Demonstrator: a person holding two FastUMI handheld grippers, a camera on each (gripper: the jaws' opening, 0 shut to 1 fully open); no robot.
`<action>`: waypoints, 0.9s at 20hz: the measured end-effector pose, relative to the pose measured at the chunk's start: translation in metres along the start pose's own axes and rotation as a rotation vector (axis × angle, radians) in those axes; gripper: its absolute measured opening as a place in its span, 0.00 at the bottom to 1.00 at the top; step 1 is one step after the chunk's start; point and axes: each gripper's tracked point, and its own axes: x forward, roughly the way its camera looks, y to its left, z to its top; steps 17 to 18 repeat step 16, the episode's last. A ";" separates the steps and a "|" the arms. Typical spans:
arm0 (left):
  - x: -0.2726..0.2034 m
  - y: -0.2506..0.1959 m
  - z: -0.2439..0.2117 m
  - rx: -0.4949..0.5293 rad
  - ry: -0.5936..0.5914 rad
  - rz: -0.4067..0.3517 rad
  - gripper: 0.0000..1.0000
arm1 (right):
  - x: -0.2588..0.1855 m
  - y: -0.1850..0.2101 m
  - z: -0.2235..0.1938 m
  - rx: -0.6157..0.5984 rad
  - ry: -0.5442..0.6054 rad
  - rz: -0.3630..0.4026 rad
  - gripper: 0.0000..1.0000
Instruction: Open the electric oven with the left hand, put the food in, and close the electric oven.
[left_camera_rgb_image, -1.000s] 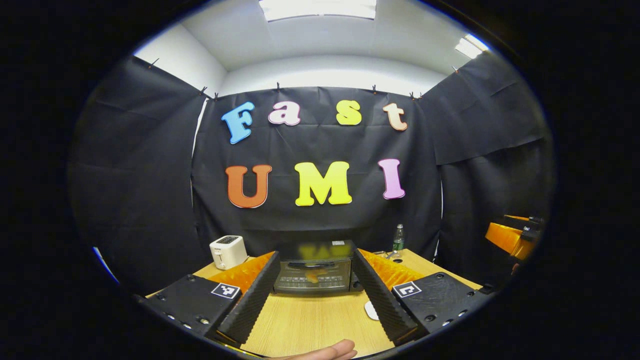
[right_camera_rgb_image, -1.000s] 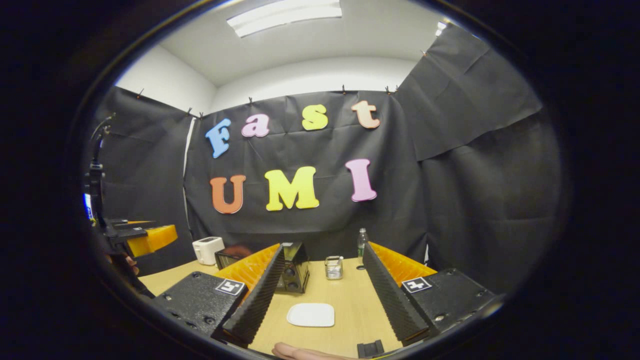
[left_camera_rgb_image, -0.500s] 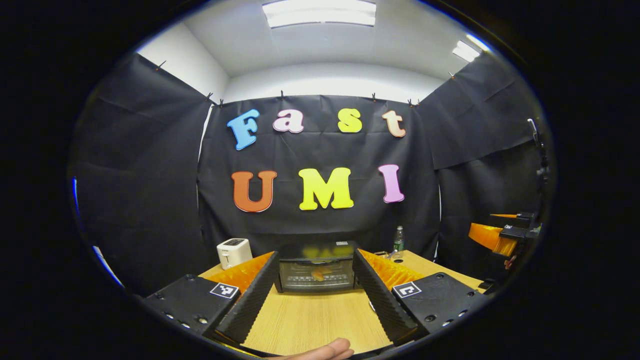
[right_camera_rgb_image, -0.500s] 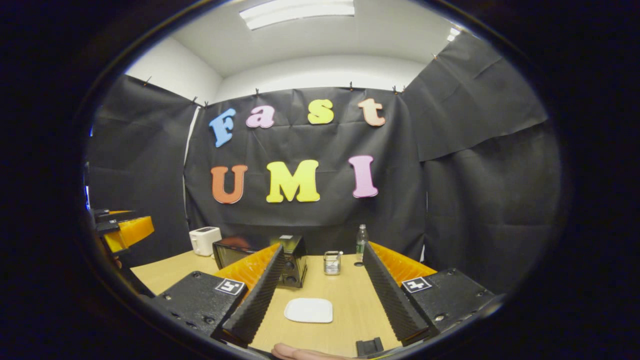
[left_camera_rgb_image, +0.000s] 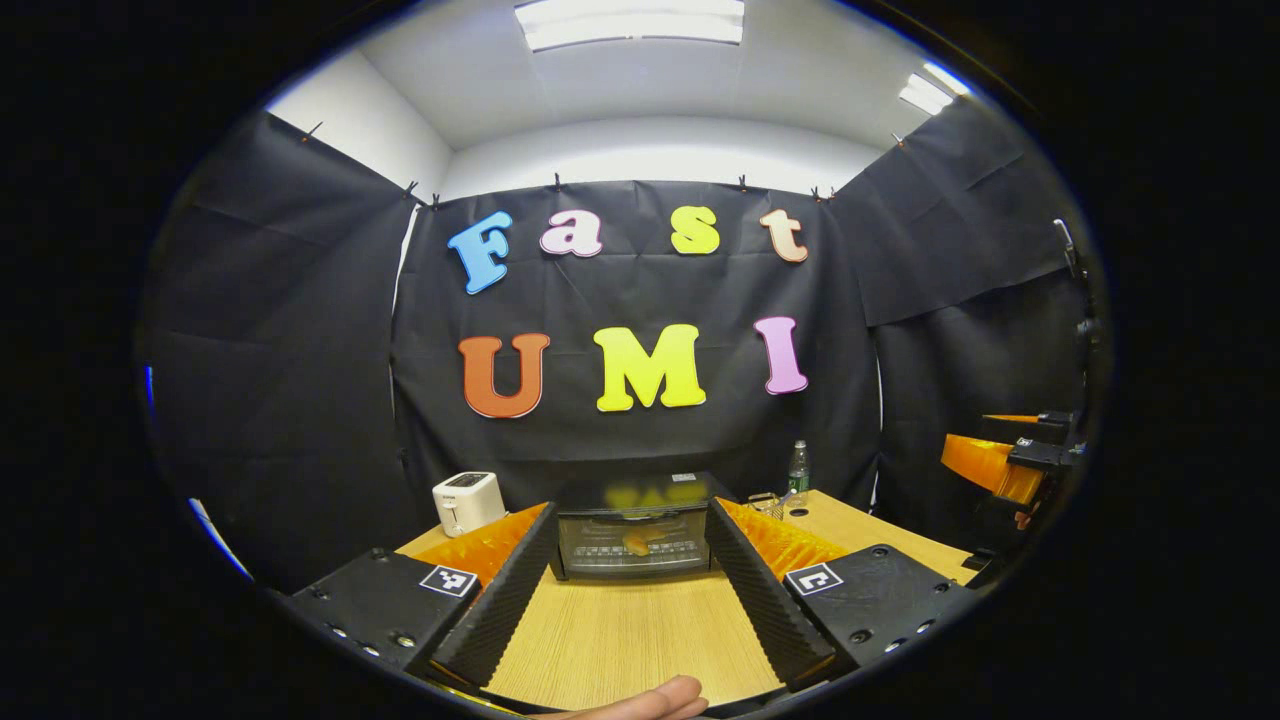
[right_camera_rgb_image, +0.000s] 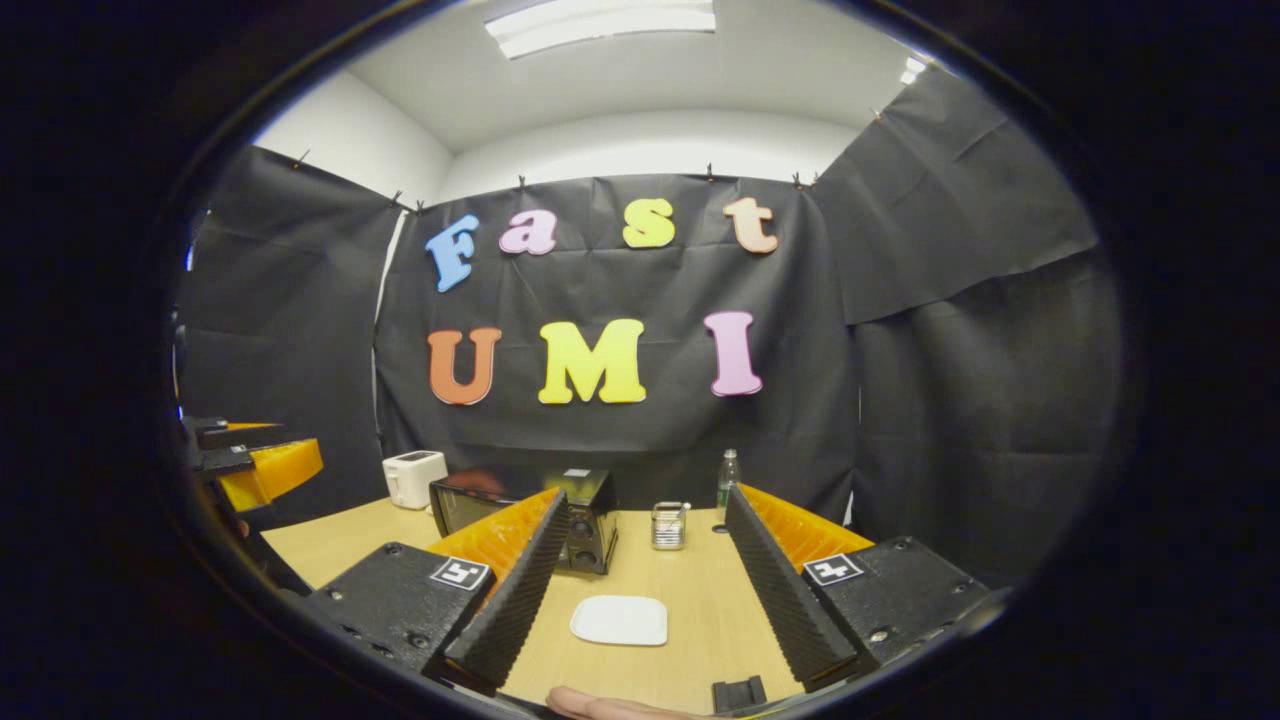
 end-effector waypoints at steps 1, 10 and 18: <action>0.001 0.000 -0.001 -0.002 0.001 -0.001 0.96 | 0.000 -0.001 0.000 0.000 0.000 -0.002 0.94; 0.006 -0.002 -0.002 -0.002 0.012 0.011 0.96 | 0.005 -0.012 -0.007 0.006 0.022 -0.018 0.94; 0.008 -0.005 0.003 -0.023 0.001 0.018 0.96 | 0.004 -0.019 -0.003 0.017 0.010 -0.031 0.94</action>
